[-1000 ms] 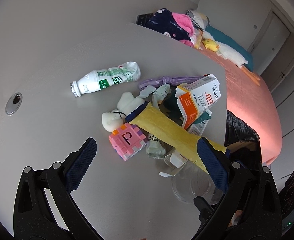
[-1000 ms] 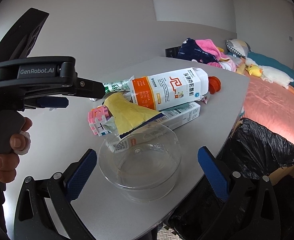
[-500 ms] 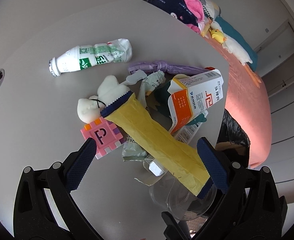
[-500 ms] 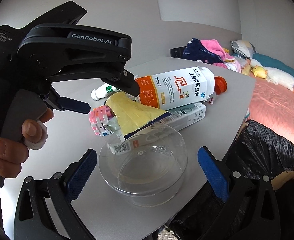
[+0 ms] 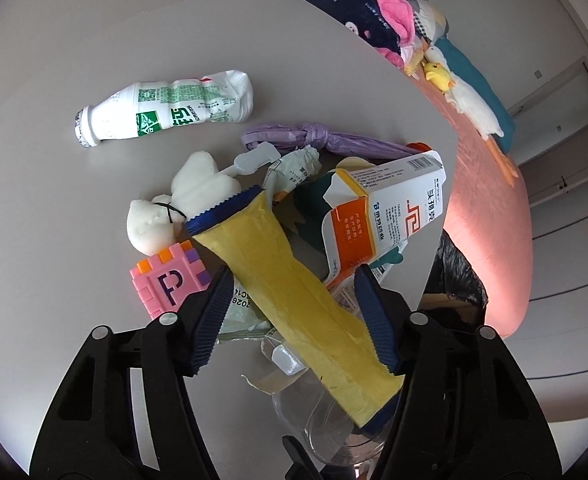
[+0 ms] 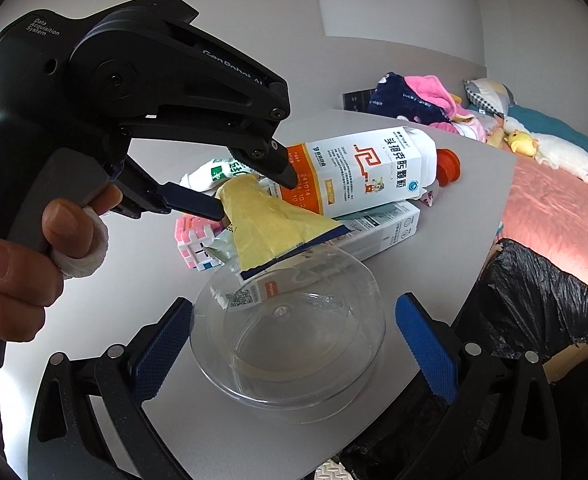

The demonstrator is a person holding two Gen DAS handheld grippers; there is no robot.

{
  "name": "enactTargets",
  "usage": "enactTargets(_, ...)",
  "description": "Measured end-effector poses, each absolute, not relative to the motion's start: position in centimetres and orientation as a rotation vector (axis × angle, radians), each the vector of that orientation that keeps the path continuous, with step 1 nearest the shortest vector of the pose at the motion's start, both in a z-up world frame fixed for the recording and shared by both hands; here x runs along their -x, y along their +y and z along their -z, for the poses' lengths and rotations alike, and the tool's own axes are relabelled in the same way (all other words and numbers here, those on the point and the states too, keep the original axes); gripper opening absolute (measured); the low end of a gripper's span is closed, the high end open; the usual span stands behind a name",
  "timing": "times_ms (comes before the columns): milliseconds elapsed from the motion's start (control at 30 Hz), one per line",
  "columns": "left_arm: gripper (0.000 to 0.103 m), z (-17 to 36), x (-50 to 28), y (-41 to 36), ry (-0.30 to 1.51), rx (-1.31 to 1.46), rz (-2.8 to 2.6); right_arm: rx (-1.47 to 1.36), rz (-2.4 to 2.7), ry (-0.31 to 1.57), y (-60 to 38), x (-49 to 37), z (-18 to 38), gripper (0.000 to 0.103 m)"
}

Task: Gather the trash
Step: 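Grasp the yellow envelope with the left gripper while the right gripper grasps the clear bowl, then carry the yellow envelope and clear bowl over the black trash bin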

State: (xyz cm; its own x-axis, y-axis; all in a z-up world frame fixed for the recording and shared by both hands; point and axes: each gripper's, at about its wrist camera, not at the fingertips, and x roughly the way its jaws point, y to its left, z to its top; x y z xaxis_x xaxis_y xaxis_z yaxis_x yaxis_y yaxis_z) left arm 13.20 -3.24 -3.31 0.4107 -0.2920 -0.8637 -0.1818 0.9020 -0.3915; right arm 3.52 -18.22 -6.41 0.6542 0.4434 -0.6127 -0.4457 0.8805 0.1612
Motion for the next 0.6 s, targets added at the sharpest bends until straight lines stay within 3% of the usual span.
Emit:
enactTargets(200, 0.024, 3.3, -13.8, -3.2, 1.124, 0.486, 0.108, 0.001, -0.498, 0.704, -18.2, -3.9, 6.7, 0.100)
enactTargets(300, 0.023, 2.9, -13.7, -3.3, 1.110, 0.453, 0.122, -0.005, -0.498, 0.704, -18.1, -4.2, 6.7, 0.098)
enactTargets(400, 0.023, 2.6, -13.6, -3.1, 1.096, 0.441, 0.134, -0.007, -0.502, 0.709, -18.1, -4.3, 6.9, 0.087)
enactTargets(600, 0.022, 1.7, -13.2, -2.9, 1.060, 0.412, 0.145, -0.027, -0.492, 0.704, -18.5, -4.2, 6.8, 0.086)
